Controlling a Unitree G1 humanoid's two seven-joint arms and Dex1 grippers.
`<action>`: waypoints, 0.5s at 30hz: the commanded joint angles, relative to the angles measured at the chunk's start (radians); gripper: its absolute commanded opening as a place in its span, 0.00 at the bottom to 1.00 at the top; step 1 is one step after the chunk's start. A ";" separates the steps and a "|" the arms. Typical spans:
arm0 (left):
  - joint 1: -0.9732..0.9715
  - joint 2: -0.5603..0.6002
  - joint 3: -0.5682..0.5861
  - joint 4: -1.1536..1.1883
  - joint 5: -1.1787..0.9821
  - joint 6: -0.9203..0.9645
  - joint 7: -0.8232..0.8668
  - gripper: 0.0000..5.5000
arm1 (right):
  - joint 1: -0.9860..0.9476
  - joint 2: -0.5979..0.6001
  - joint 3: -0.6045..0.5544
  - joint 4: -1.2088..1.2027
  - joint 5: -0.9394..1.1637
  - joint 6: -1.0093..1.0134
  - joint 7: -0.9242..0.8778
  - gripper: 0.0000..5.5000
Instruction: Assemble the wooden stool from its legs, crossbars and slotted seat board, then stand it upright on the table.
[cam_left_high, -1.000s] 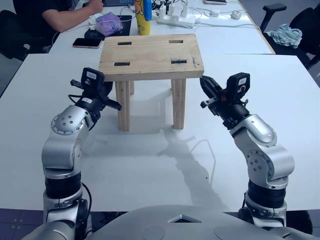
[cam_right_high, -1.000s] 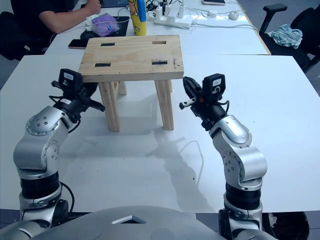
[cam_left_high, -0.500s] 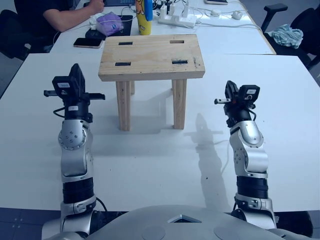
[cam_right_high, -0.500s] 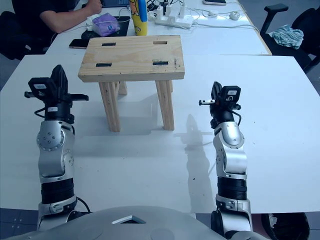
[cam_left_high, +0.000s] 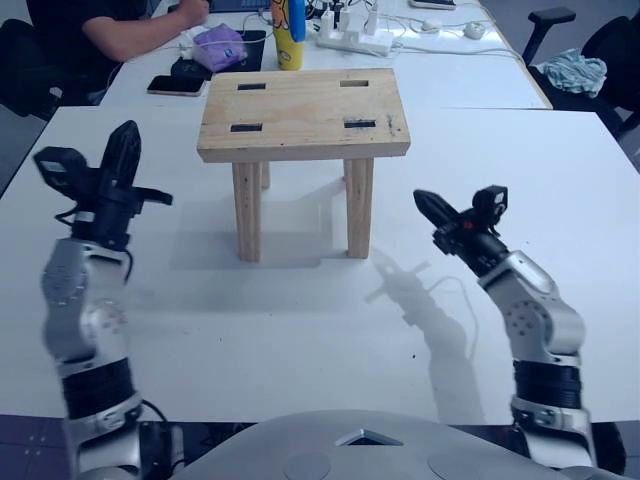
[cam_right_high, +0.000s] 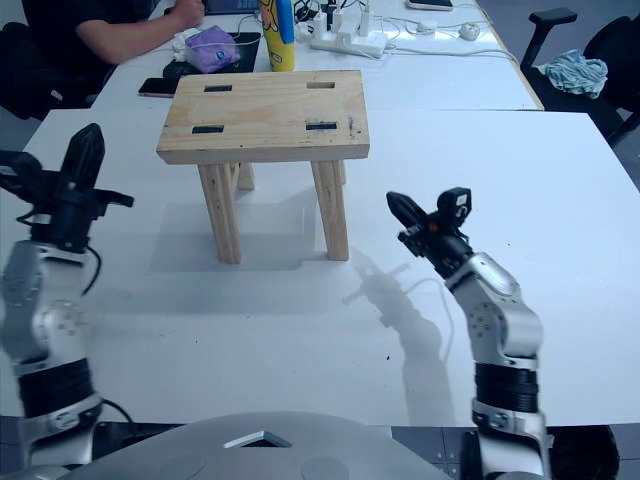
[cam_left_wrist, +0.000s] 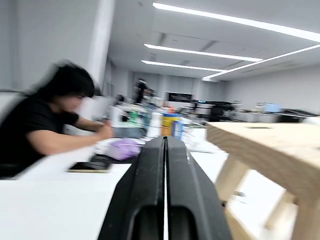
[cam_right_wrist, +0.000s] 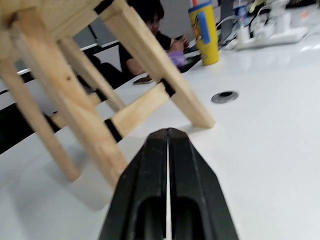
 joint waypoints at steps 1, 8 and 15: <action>0.183 0.190 -0.104 -0.086 -0.224 0.333 -0.295 0.00 | -0.026 -0.082 0.106 -0.014 0.105 0.161 0.212 0.00; 0.029 0.239 -0.451 0.184 0.137 0.230 -0.462 0.00 | -0.247 -0.039 0.311 0.195 -0.048 0.107 0.346 0.00; -0.262 0.186 -0.542 0.511 0.368 0.044 -0.501 0.00 | -0.432 0.065 0.356 0.520 -0.216 -0.112 0.380 0.00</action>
